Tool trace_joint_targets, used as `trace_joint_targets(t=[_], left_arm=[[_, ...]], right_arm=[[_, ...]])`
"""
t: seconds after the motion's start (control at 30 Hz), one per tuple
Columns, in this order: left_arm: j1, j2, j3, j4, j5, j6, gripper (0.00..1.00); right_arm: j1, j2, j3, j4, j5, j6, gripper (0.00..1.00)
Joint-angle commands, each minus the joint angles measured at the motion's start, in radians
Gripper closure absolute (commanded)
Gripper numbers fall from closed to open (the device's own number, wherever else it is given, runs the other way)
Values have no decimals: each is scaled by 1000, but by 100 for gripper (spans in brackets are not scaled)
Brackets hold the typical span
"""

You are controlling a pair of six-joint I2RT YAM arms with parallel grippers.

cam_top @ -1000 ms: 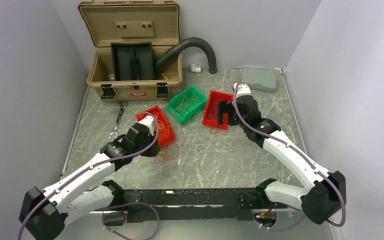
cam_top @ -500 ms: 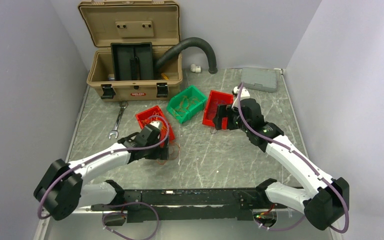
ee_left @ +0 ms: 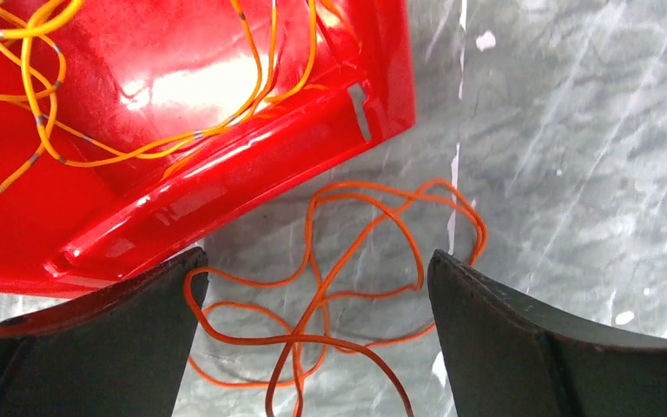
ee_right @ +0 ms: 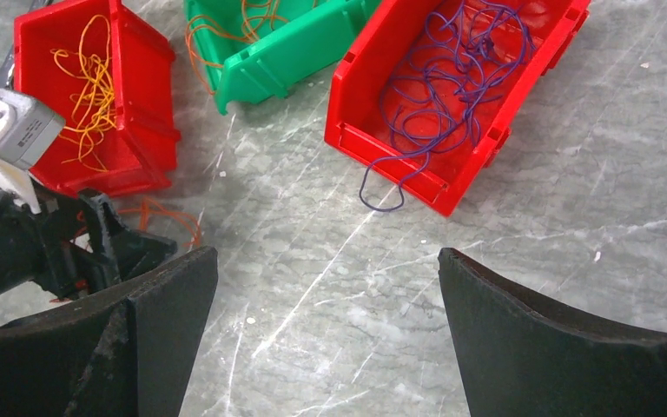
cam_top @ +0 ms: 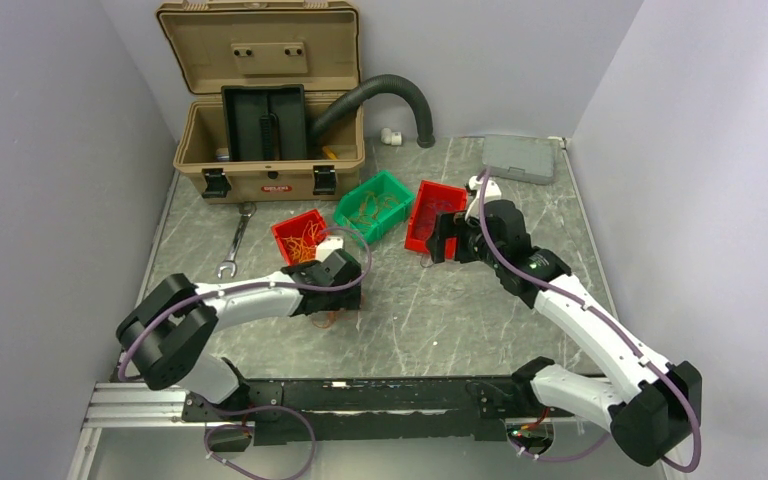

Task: Untangle the cables

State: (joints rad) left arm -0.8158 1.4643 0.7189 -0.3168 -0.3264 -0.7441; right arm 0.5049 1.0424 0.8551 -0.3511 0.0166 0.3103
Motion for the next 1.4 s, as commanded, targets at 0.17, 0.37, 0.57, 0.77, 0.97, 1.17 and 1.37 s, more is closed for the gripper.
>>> trace_joint_targets(t=[0.17, 0.37, 0.57, 0.77, 0.97, 1.17, 1.37], left_arm=[[-45, 123, -14, -4, -117, -187, 45], [-67, 43, -33, 2, -85, -197, 100], [-89, -71, 35, -54, 57, -128, 100], [-86, -179, 206, -161, 86, -20, 100], [7, -117, 489, -292, 109, 201, 100], [152, 99, 753, -323, 208, 398, 100], [183, 405, 986, -267, 279, 566, 100]], right_arm=[[0, -75, -39, 16, -24, 16, 1], [0, -97, -37, 3, -18, 16, 1], [-1, -110, -49, 5, -17, 20, 1], [-1, -100, -43, 12, 2, 23, 2], [0, -105, -45, 27, 6, 29, 2], [0, -115, -27, 30, 9, 45, 2], [-2, -145, 28, 8, 10, 26, 1]])
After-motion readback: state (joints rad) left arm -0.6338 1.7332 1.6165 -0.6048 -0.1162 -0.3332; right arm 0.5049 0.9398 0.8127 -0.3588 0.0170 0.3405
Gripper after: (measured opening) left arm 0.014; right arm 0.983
